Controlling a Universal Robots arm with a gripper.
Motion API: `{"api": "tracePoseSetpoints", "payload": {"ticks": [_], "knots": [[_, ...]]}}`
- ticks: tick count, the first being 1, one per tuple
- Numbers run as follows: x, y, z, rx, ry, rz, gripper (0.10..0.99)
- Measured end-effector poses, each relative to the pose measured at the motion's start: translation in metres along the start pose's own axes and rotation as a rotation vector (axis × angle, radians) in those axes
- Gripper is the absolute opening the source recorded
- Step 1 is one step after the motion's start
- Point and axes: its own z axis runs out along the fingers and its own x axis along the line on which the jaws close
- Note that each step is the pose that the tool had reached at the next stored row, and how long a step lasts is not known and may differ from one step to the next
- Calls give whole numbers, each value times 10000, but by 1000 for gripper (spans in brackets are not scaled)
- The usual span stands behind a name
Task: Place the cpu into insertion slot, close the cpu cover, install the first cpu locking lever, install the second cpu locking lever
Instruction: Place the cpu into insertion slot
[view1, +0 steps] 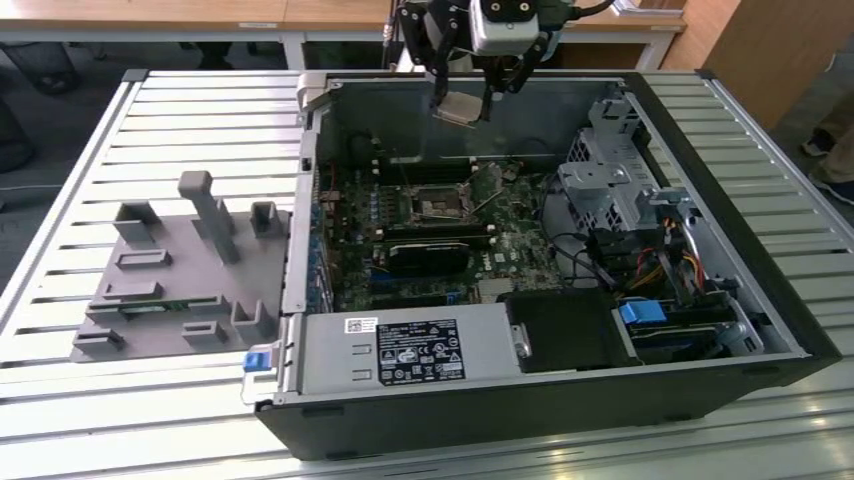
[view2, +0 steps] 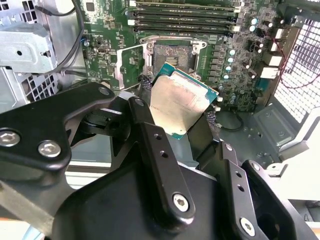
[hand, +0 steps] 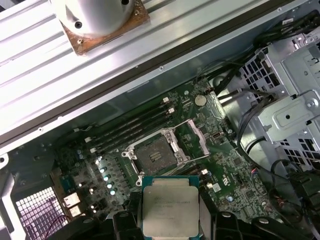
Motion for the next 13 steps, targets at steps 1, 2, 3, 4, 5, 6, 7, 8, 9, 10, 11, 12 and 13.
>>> {"api": "tracePoseSetpoints", "payload": {"ticks": [1,2,3,4,5,6,7,8,9,10,11,12,13], "knots": [[0,0,0,-1,-4,37,541],[0,0,0,-1,-7,73,541],[0,0,0,-2,-10,109,541],[0,0,0,-3,-13,146,541],[0,0,0,-3,-17,183,541],[0,0,0,-4,-20,218,541],[0,0,0,-5,-23,254,541],[0,0,0,-6,-26,292,541],[0,0,0,-6,-30,329,541],[0,0,0,-7,-33,367,541],[0,0,0,-7,-36,403,541],[0,0,0,-8,-39,439,541],[0,0,0,-9,-43,475,541]]}}
